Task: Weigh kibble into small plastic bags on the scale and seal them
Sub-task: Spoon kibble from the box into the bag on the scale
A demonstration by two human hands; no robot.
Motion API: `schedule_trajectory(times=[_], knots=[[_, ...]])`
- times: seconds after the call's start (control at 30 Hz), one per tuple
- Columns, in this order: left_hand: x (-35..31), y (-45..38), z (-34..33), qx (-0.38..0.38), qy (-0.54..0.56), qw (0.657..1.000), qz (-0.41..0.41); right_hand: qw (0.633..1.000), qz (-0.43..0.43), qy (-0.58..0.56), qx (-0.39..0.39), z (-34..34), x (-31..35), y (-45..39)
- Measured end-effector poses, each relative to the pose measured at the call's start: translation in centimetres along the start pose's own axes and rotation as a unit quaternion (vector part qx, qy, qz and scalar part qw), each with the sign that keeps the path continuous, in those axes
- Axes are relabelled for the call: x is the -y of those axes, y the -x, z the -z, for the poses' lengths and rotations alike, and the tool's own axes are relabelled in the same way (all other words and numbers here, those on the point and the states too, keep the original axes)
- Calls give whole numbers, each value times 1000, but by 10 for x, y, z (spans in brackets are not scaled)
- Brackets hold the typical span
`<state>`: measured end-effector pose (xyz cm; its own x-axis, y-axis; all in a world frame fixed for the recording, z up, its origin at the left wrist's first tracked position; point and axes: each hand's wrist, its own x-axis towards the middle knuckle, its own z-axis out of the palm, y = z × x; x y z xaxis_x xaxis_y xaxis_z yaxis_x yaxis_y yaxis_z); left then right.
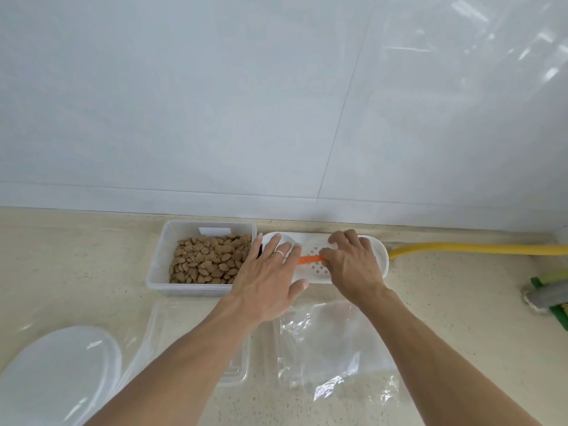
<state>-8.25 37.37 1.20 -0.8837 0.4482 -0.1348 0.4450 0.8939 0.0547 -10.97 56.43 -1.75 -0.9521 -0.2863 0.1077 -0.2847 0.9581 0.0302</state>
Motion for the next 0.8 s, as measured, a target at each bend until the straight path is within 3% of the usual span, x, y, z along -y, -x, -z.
schedule_trajectory(times=[0.2,0.3,0.47,0.57,0.63,0.7,0.8], knots=[[9,4,41,-66,49,997,4,994,53,-31,-90,55,16,5],[18,17,63,-70,174,982,6,987,45,-26,-149,75,32,8],[43,48,83,-69,311,947,40,958,-106,-86,-254,94,81,27],[60,72,83,-65,364,927,65,943,-187,-180,-210,97,124,40],[72,89,81,-52,416,906,61,899,-263,-328,-124,103,152,46],[87,108,78,-29,454,890,43,808,-321,-490,-56,110,183,48],[110,137,74,17,466,884,12,716,-343,-607,-31,115,227,50]])
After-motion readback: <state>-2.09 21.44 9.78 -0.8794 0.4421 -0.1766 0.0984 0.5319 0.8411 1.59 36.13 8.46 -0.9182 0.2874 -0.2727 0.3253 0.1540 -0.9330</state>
